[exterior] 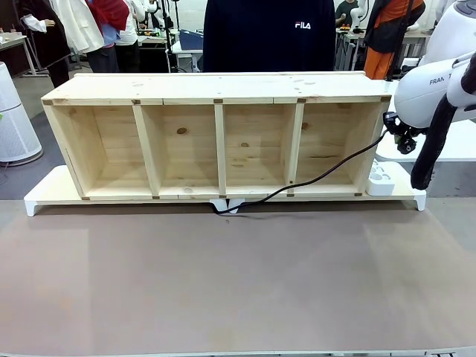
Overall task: Perform cable management.
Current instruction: Pull the grasped Power Cable to the location of the Power Strip, then release the Power Cable when the human grasps it.
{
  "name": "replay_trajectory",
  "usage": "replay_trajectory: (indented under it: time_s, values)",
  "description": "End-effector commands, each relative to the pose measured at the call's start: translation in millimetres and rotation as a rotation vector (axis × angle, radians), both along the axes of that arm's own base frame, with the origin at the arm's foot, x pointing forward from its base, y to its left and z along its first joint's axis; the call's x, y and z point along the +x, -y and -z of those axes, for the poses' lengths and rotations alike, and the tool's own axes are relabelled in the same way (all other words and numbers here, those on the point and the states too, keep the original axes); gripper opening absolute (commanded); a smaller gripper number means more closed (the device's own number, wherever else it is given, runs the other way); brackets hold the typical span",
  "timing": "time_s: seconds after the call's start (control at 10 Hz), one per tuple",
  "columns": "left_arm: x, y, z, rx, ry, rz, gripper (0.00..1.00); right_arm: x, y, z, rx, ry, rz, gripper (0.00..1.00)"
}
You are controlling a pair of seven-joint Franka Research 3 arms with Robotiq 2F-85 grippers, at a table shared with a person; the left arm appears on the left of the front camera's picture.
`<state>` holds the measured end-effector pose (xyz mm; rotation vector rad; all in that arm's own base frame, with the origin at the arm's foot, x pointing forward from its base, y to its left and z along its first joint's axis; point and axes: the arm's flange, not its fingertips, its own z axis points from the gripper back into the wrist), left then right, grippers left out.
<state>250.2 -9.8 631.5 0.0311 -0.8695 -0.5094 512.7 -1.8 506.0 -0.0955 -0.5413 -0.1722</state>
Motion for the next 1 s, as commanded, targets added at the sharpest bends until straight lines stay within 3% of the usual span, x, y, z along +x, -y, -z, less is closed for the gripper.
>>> replay_trajectory:
  time_s: [0.0,0.9]
  values:
    - [2.0,0.7,0.0,-0.015,0.005,-0.011,1.00,1.2,-2.7,-2.2,-0.004,0.009,-0.004,0.16]
    - [2.0,0.7,0.0,-0.015,0.005,-0.011,1.00,1.2,-2.7,-2.2,-0.004,0.009,-0.004,0.16]
